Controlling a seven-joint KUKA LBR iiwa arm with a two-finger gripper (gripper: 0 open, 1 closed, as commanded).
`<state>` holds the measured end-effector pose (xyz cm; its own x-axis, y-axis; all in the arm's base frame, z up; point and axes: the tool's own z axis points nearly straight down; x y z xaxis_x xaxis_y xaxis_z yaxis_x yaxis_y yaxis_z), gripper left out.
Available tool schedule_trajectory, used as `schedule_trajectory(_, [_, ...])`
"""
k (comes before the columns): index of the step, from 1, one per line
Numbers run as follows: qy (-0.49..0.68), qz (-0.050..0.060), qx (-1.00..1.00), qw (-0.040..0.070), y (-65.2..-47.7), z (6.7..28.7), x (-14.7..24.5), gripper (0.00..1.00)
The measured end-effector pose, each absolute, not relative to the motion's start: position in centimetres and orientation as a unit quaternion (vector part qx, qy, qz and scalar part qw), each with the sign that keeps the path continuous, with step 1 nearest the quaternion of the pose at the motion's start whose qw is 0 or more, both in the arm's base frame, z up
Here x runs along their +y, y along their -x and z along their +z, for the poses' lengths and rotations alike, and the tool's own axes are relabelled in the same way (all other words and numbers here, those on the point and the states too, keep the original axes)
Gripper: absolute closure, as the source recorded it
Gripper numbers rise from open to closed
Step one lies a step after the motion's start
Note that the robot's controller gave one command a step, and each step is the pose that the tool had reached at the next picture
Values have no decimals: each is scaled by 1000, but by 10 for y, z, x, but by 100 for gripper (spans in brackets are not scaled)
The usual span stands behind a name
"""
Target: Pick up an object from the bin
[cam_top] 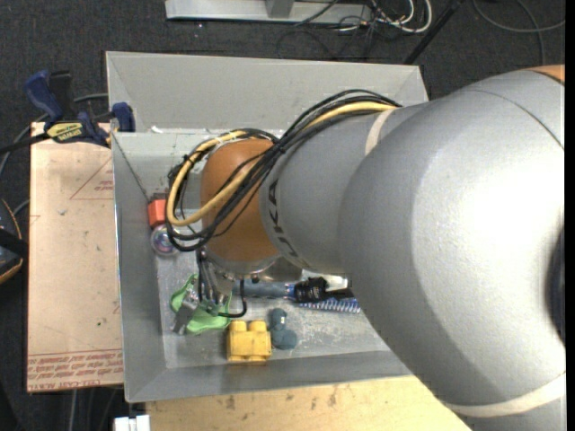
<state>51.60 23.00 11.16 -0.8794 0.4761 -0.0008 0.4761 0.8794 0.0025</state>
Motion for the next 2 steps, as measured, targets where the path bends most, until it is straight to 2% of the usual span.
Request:
schedule_trajectory(1, [-244,2,970,2,-517,154,230,100])
schedule_trajectory(2, [-243,1,970,1,-517,178,231,100])
